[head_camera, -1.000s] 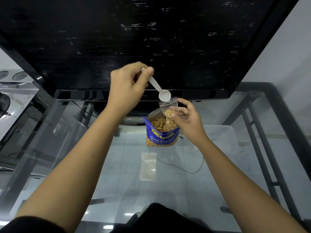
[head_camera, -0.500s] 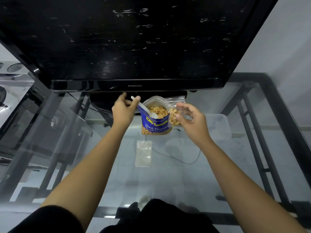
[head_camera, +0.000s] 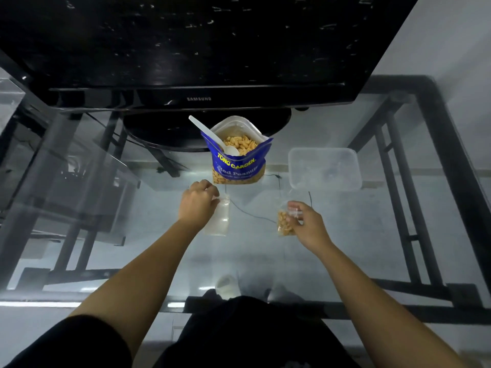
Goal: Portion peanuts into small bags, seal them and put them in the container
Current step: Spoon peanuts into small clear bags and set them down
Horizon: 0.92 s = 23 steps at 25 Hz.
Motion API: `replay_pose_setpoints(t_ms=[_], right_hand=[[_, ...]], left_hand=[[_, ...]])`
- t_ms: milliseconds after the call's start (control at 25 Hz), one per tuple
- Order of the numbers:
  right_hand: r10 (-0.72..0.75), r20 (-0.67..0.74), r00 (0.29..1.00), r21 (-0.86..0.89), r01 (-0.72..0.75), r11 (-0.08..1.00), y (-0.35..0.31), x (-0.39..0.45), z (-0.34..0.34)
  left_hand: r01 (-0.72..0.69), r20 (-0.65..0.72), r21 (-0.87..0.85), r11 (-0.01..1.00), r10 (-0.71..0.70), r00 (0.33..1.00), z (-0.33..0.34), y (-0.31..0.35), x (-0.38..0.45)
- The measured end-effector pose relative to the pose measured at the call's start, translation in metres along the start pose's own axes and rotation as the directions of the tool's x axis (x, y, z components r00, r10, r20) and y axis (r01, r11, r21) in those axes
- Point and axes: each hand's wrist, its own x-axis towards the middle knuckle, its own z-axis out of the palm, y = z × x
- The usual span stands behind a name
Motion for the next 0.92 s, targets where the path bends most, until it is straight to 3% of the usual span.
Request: replay_pose_setpoints(t_ms=[200,400,480,600,680,760,840,920], right_hand=[[-0.029,0.026,0.999,-0.177,0.033,0.984,-0.002,0.007,-0.001],[0.058,0.019,0.998,-0.199,-0.053,0.978,-0.005,0.005,-0.002],[-0.002,-0.033,0.999,-0.243,-0.006,0.97,-0.009,0.001,-0.002],[-0.219,-0.116,0.969,-0.292,0.178,0.94,-0.02,-0.009,0.003],[-0.313,-0.093,0.945,-0.278,0.277,0.92,-0.031,-0.013,0.01],[-0.318,-0.041,0.947,-0.185,0.305,0.934,-0.047,-0.016,0.017],[-0.266,0.05,0.963,-0.05,0.269,0.962,-0.066,-0.021,0.026],[-0.197,0.225,0.954,0.123,0.173,0.977,-0.084,-0.026,0.036]], left_hand=[[-0.004,0.015,0.058,0.998,0.003,1.0,0.005,-0.001,-0.003],[-0.024,0.026,0.076,0.997,0.022,0.999,0.005,-0.002,-0.006],[-0.014,0.015,0.066,0.998,0.013,1.0,0.004,0.0,-0.006],[-0.046,-0.008,0.077,0.996,0.046,0.999,0.002,0.002,-0.007],[-0.096,-0.002,0.096,0.991,0.097,0.995,-0.006,0.0,-0.01],[-0.146,0.07,0.093,0.985,0.14,0.988,-0.024,-0.001,-0.011],[-0.156,0.179,-0.026,0.987,0.158,0.971,-0.05,-0.002,-0.014],[-0.048,0.236,-0.36,0.932,0.141,0.962,-0.078,-0.001,-0.019]])
